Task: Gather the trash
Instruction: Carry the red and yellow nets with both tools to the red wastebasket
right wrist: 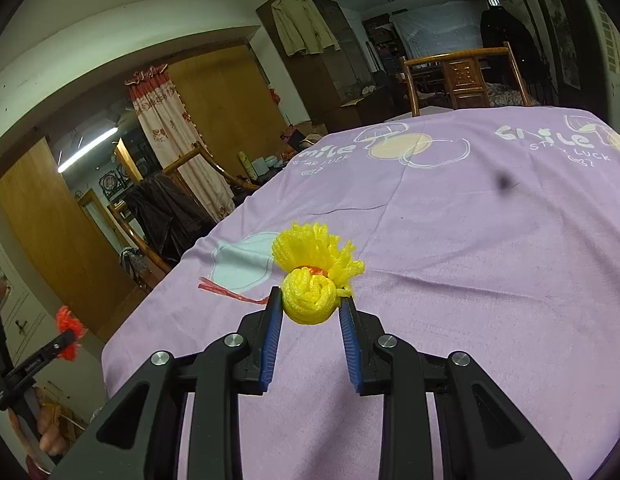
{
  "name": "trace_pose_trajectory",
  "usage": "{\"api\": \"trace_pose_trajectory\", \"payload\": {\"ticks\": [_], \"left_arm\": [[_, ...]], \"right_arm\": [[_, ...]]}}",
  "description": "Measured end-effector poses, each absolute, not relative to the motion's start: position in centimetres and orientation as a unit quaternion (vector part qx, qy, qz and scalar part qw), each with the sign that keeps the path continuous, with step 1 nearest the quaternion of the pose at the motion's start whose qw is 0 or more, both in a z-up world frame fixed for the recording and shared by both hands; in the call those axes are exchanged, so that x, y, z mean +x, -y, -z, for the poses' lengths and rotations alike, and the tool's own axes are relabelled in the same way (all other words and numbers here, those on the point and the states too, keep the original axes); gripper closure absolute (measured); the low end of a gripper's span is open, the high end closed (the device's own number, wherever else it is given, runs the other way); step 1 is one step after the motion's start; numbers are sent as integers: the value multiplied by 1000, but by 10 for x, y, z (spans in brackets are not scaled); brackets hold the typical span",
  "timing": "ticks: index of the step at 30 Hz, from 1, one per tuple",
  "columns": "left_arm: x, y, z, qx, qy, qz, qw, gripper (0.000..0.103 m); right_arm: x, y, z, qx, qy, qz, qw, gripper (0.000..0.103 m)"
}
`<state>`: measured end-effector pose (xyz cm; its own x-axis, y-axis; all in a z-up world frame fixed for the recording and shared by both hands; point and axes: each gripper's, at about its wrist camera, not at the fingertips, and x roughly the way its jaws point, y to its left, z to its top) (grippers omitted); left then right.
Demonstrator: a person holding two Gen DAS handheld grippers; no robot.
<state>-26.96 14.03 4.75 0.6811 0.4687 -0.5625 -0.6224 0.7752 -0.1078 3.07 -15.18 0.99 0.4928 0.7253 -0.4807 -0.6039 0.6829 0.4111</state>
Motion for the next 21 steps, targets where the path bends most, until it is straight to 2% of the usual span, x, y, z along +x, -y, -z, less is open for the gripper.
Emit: {"api": "trace_pose_trajectory", "payload": {"ticks": [5, 12, 21], "left_arm": [[-343, -185, -33, -172, -266, -370, 874, 65], [-425, -254, 17, -252, -292, -417, 823, 65], [-453, -291, 67, -300, -310, -417, 800, 65]], "right_arm": [[29, 150, -8, 99, -323, -390, 857, 74], [23, 136, -8, 124, -337, -405, 841, 74], [-42, 46, -28, 48, -326, -479, 813, 75]]}}
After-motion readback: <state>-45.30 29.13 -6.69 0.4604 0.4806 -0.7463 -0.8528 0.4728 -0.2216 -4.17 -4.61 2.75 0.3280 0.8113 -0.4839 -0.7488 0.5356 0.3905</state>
